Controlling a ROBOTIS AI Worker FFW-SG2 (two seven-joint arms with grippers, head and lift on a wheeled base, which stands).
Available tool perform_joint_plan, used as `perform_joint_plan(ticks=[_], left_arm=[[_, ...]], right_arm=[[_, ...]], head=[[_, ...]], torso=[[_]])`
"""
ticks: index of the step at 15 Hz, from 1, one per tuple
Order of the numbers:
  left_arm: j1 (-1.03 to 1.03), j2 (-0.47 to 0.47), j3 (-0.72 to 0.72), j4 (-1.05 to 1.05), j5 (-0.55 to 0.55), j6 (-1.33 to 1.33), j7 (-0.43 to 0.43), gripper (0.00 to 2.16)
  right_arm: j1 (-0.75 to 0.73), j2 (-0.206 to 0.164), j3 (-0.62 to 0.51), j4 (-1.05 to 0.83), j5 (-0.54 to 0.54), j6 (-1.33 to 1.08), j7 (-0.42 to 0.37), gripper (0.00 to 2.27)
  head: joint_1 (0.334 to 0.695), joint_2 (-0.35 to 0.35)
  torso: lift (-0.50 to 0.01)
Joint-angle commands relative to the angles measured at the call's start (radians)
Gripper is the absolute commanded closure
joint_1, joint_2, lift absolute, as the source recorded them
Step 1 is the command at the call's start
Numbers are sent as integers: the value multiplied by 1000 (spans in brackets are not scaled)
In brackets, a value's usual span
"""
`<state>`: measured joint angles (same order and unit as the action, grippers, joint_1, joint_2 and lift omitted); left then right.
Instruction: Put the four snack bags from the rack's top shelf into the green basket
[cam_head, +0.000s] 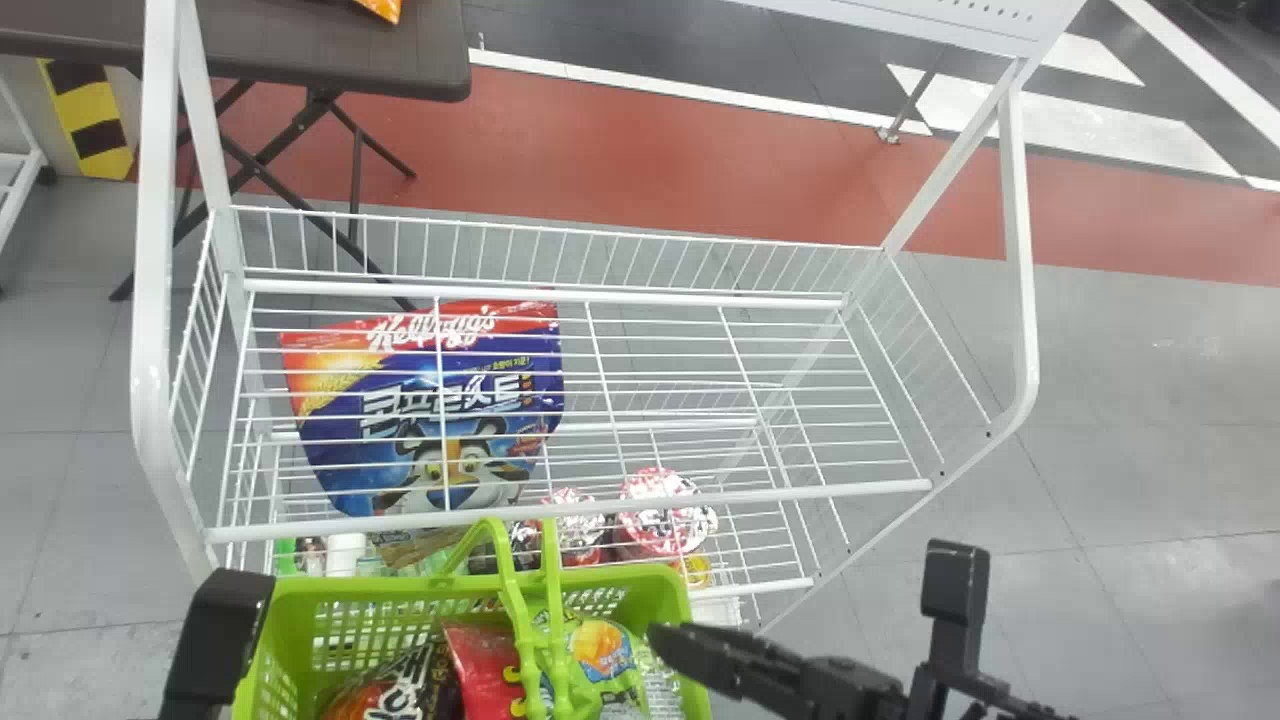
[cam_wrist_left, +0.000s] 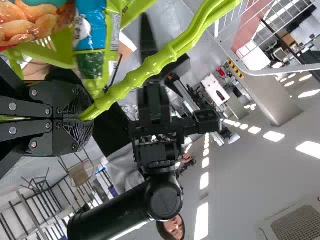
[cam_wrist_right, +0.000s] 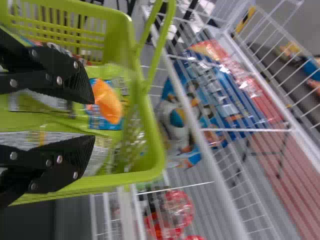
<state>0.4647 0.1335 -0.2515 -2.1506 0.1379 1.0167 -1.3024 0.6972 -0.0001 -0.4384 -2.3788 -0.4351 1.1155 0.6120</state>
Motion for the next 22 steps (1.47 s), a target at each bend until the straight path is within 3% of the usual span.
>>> perform_joint_plan(ticks=[1,4,6,8,10,13,22], left_arm=[[0,0,-2,0,0,-2,0,1659],[0,-2,-3,2,-1,-2,3,1663],[0,-2,-9,2,-1,1,6,1659],[0,-2,-9,5,-3,-2,9,1659],[0,-2,-9,6,-3,-2,9,1659],[-1,-2,-9,9,-3,-2,9,1663],[-3,-2,-11,6,-3,-2,6,1659]], right_arm=[[1,1,20,23,7,-208,3,22],[25,1,86,27,81,-616,-38,29],[38,1,127,16,139,-803,-112,39],[61,1,201,-16,251,-972,-233,56],[62,1,228,-60,277,-908,-291,63],[62,1,262,-102,303,-852,-316,70],[65,1,270,-109,311,-871,-321,70]], head=[[695,-350],[695,-350],[695,-350],[695,-350],[695,-350],[695,-350],[695,-350]], torso=[[0],[0],[0],[0],[0],[0],[0]])
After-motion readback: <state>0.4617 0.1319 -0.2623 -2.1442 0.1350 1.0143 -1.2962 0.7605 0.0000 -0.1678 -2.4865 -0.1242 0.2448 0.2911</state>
